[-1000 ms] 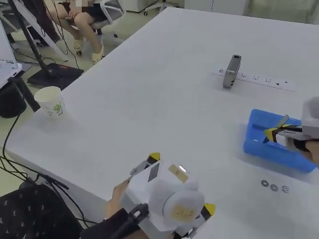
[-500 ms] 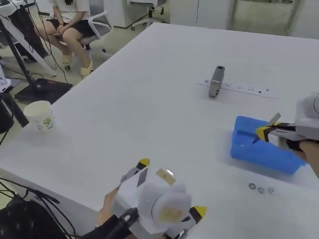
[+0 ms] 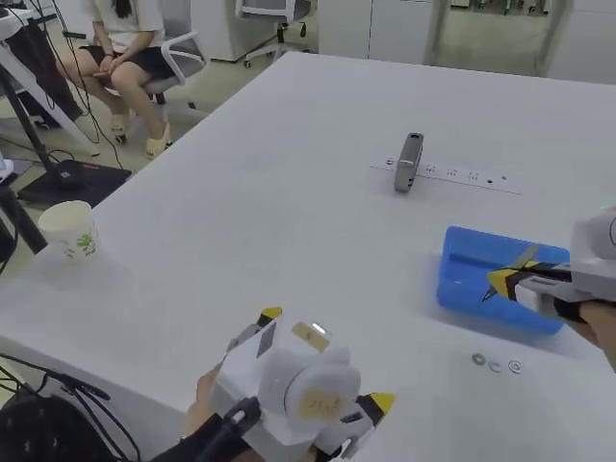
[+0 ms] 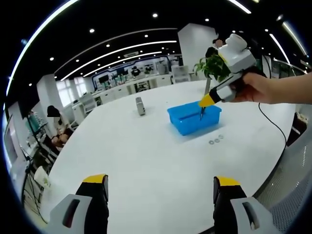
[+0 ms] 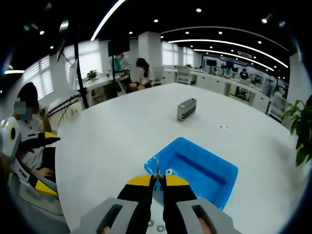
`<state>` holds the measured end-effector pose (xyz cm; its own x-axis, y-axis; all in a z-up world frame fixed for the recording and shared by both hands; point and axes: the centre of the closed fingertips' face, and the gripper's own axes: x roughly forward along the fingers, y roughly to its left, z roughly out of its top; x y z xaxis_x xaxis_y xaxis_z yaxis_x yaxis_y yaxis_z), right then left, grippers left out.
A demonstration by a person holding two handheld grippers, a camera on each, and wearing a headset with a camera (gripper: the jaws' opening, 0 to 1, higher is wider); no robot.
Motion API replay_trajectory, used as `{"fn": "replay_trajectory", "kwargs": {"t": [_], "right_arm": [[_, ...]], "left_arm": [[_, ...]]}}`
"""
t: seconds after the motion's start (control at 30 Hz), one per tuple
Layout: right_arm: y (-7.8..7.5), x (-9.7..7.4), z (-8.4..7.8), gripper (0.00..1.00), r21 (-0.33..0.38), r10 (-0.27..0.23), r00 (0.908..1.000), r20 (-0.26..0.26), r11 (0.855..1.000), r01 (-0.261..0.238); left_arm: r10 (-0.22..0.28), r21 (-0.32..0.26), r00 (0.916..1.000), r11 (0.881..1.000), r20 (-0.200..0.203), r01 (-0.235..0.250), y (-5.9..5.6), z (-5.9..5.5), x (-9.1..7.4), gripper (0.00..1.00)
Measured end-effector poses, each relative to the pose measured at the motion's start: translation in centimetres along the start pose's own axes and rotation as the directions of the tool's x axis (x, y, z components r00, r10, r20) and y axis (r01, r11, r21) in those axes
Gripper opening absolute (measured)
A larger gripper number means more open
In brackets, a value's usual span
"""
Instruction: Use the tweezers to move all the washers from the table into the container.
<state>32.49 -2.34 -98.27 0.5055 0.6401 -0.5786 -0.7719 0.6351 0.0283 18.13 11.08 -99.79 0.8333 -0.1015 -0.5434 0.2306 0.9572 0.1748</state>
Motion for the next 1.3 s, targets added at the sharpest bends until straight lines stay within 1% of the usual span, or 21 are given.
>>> {"fn": "replay_trajectory", "kwargs": {"t": [0.17, 0.27, 0.33, 0.5, 0.6, 0.67, 1.1, 1.3], "right_arm": [[0.4, -0.2, -0.8, 0.04, 0.006, 0.009, 0.9999, -0.012, 1.000, -0.009], [0.7, -0.3, -1.4, 0.04, 0.008, 0.014, 0.9997, -0.021, 1.000, -0.014], [0.9, -0.3, -2.0, 0.04, 0.015, 0.021, 0.9993, -0.031, 1.000, -0.021], [1.6, -0.4, -3.4, 0.04, 0.025, 0.034, 0.9979, -0.055, 0.999, -0.033], [1.7, -0.3, -4.0, 0.04, 0.029, 0.036, 0.9971, -0.067, 0.999, -0.034], [1.8, -0.3, -4.3, 0.04, 0.037, 0.036, 0.9969, -0.070, 0.999, -0.034], [2.3, 0.0, -5.8, 0.04, 0.046, 0.044, 0.9938, -0.102, 0.998, -0.039], [2.3, 0.0, -5.7, 0.04, 0.055, 0.042, 0.9948, -0.093, 0.998, -0.037]], "left_arm": [[0.001, -0.002, 1.0000, 1.000, 0.004, -0.001, 0.0, 0.1, 0.0, 0.91], [-0.010, -0.017, 0.9998, 1.000, 0.015, 0.010, -0.1, 0.3, -0.1, 0.92], [-0.006, -0.014, 0.9999, 1.000, 0.010, 0.006, 0.0, 0.1, 0.0, 0.91], [-0.011, -0.011, 0.9999, 1.000, 0.010, 0.011, -0.1, 0.2, -0.1, 0.91], [-0.013, -0.011, 0.9998, 1.000, 0.012, 0.013, -0.1, 0.2, -0.1, 0.91], [-0.013, -0.010, 0.9999, 1.000, 0.006, 0.013, -0.1, 0.1, -0.1, 0.91], [-0.007, -0.010, 0.9999, 1.000, 0.007, 0.007, -0.1, 0.1, -0.2, 0.90], [-0.007, -0.009, 1.0000, 1.000, 0.004, 0.007, -0.1, 0.0, -0.2, 0.90]]}}
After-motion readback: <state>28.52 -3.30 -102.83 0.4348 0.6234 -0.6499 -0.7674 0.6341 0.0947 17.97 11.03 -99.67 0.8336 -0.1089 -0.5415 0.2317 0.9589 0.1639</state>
